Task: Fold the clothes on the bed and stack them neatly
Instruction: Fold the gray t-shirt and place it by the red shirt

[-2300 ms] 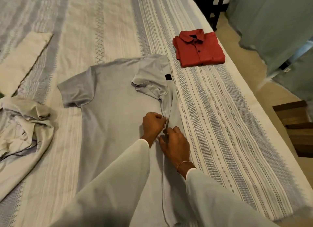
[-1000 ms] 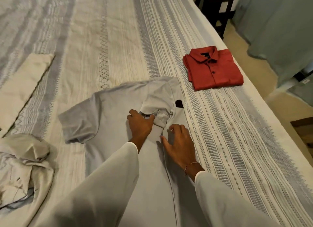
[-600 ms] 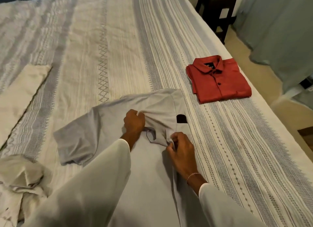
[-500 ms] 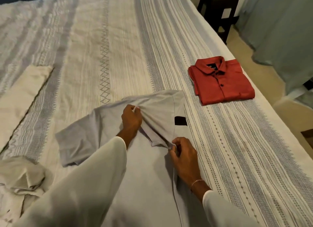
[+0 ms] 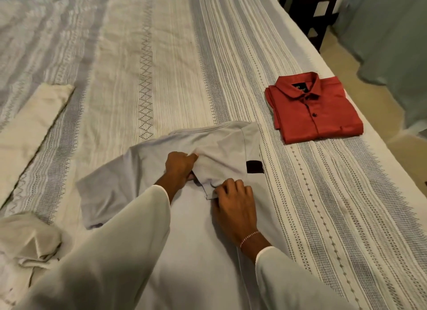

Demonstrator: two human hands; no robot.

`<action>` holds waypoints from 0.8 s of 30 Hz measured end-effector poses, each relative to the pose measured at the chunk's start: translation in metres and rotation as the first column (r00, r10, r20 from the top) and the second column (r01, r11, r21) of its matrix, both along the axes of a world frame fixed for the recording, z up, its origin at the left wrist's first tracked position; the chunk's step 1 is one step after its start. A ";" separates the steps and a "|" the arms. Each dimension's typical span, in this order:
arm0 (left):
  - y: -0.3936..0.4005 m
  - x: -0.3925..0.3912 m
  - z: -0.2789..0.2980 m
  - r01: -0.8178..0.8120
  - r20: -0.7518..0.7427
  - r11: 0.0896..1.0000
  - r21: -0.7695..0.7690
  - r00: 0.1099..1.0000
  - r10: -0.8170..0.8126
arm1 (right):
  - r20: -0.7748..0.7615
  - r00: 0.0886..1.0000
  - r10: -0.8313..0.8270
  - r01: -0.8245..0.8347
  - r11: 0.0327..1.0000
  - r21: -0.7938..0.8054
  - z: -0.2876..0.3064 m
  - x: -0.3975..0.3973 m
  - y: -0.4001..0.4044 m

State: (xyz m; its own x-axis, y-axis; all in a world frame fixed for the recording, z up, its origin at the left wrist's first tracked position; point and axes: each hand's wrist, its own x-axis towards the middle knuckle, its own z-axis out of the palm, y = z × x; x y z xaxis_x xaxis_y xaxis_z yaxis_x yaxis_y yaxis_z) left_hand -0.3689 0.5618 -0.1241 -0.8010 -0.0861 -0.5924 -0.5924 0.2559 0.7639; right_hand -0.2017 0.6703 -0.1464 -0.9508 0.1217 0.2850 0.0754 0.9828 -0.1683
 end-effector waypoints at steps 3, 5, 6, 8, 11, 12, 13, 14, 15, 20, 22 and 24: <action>-0.004 -0.004 0.007 0.062 -0.076 0.997 -0.047 0.995 -0.066 | -0.038 0.999 -0.006 0.006 1.000 -0.010 -0.002 -0.008 -0.004; -0.007 -0.012 0.009 0.076 -0.140 0.993 -0.094 0.986 -0.089 | -0.124 0.992 0.022 -0.045 0.981 -0.186 0.001 -0.007 -0.010; -0.008 -0.016 0.010 0.065 -0.165 0.992 -0.106 0.983 -0.082 | -0.155 0.987 0.033 -0.079 0.950 -0.301 0.004 -0.005 -0.015; -0.010 -0.021 0.013 0.013 -0.213 0.996 -0.086 0.977 -0.031 | -0.156 0.987 0.027 -0.100 0.869 -0.484 0.008 0.000 -0.022; -0.011 -0.019 0.014 -0.002 -0.273 0.988 -0.155 0.961 -0.041 | -0.024 1.000 0.008 -0.021 0.785 -0.619 0.002 0.001 -0.021; -0.010 -0.015 0.012 0.006 -0.282 0.978 -0.207 0.957 -0.066 | 0.014 0.999 0.030 -0.014 0.765 -0.644 0.000 0.000 -0.019; -0.010 -0.009 0.011 0.014 -0.284 0.965 -0.263 0.955 -0.091 | 0.039 0.998 0.058 -0.017 0.746 -0.665 -0.001 -0.001 -0.017; -0.009 -0.003 0.011 0.018 -0.281 0.948 -0.318 0.953 -0.112 | 0.060 0.995 0.075 -0.014 0.727 -0.687 0.000 -0.002 -0.013; -0.008 0.001 0.011 0.021 -0.272 0.927 -0.376 0.953 -0.132 | 0.070 0.995 0.069 0.001 0.705 -0.709 0.002 -0.003 -0.010; 0.019 -0.003 0.016 0.102 -0.415 0.746 -0.659 0.777 -0.473 | -0.016 0.961 -0.275 0.204 0.748 -0.632 0.014 -0.012 0.034; 0.045 -0.013 0.020 0.121 -0.455 0.685 -0.719 0.663 -0.595 | 0.080 0.912 -0.403 0.356 0.678 -0.643 0.018 -0.024 0.062; 0.073 -0.026 0.022 0.268 -0.455 0.689 -0.673 0.585 -0.672 | 0.285 0.869 -0.405 0.475 0.517 -0.712 0.020 -0.041 0.085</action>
State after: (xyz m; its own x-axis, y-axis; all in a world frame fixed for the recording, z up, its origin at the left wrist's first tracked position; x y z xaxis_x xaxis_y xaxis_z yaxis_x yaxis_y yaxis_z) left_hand -0.3946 0.6348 -0.1023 -0.9451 0.3175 0.0767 0.3068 0.7820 0.5425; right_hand -0.2426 0.7554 -0.1267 -0.7283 0.6626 -0.1751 0.5084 0.3510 -0.7863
